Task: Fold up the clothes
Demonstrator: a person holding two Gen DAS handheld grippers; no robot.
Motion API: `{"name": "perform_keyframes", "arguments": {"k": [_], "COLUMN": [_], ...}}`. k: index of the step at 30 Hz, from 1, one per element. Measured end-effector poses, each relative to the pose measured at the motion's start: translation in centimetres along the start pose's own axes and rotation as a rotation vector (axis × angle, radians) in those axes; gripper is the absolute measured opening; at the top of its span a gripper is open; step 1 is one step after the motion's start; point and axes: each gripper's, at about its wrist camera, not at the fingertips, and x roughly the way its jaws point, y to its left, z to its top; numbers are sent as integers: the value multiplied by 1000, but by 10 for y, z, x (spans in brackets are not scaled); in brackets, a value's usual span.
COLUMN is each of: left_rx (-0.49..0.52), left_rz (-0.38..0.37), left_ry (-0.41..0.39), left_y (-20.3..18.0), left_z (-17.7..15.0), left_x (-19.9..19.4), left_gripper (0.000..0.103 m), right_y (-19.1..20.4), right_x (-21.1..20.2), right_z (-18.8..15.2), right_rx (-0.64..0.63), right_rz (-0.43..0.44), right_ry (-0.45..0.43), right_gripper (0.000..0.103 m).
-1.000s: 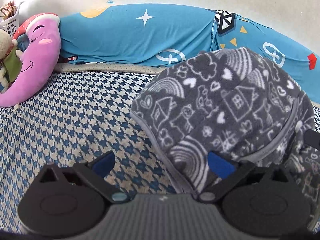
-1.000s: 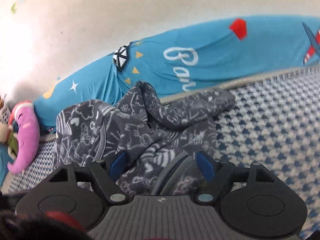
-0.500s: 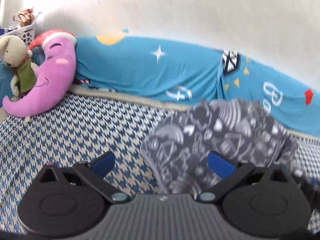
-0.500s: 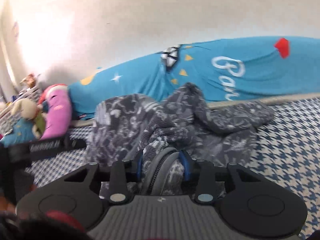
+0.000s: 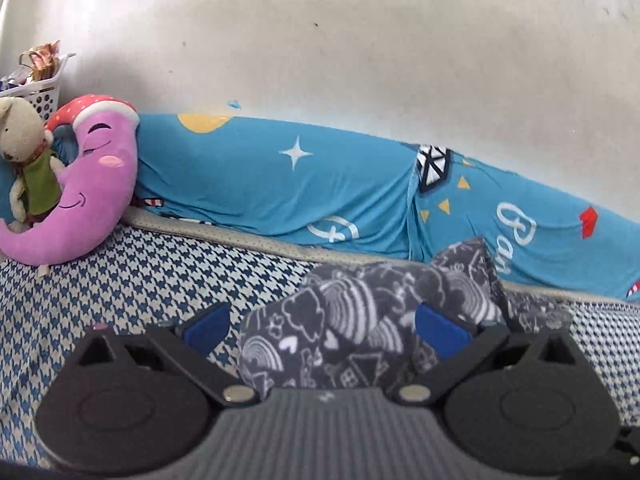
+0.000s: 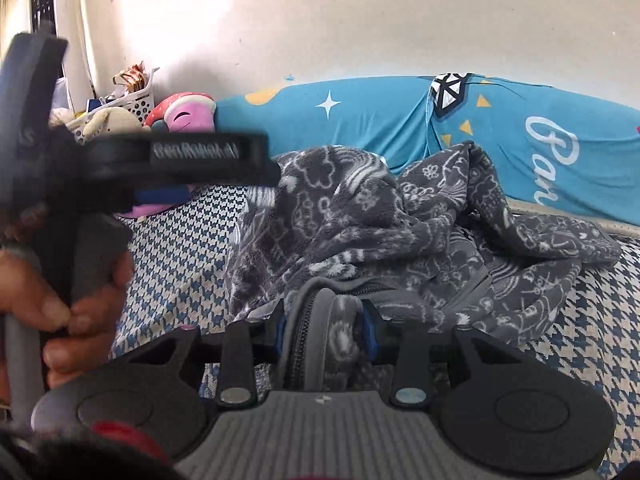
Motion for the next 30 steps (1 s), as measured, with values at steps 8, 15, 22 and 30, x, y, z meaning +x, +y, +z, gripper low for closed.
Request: {"name": "perform_keyframes", "arguments": {"k": [8,15,22,30], "left_rx": [-48,-116,-35,22], "left_rz": [50,93,110,133], "left_ry": [213,328,330,331], "left_y": [4,25,15,6], "left_z": [-13,-23,-29,-37], "left_x": [39,55,55,55], "left_gripper": [103,103,103,103], "right_y": [-5,-34,-53,-73], "right_x": [-16,-38,-30,4], "right_z": [9,23,32,41], "right_rx": [4,160,297,438], "right_rz": [10,37,-27,-83], "right_ry": [6,-68,-107,-91], "right_gripper": [42,43,51,58]}}
